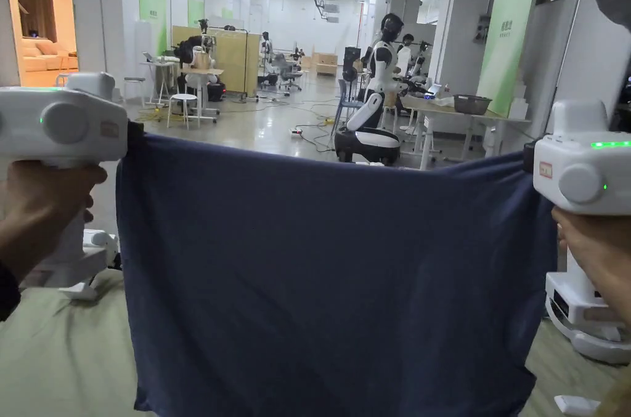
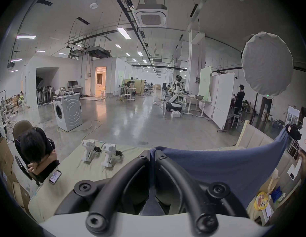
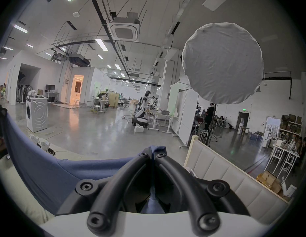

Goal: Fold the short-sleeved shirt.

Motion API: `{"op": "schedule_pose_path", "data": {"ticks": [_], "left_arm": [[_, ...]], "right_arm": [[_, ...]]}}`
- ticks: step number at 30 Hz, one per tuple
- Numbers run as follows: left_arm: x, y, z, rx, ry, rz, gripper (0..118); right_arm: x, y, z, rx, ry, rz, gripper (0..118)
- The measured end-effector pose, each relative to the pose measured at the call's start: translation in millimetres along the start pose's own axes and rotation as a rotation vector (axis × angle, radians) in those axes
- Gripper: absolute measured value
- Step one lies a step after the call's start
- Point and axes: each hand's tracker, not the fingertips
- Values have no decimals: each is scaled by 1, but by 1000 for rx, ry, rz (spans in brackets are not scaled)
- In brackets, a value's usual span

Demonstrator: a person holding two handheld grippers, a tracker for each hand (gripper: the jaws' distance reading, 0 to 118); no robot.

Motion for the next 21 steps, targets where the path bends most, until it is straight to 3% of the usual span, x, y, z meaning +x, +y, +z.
{"op": "schedule_pose_path", "data": {"ticks": [10,21], "left_arm": [[1,9,-9,40,32,-38,7],[-16,-91,-8,-64,15,-38,7]], "right_arm": [[-14,21,-8,56,-21,4,4],[-29,-75,26,-40,16,31,4]]}}
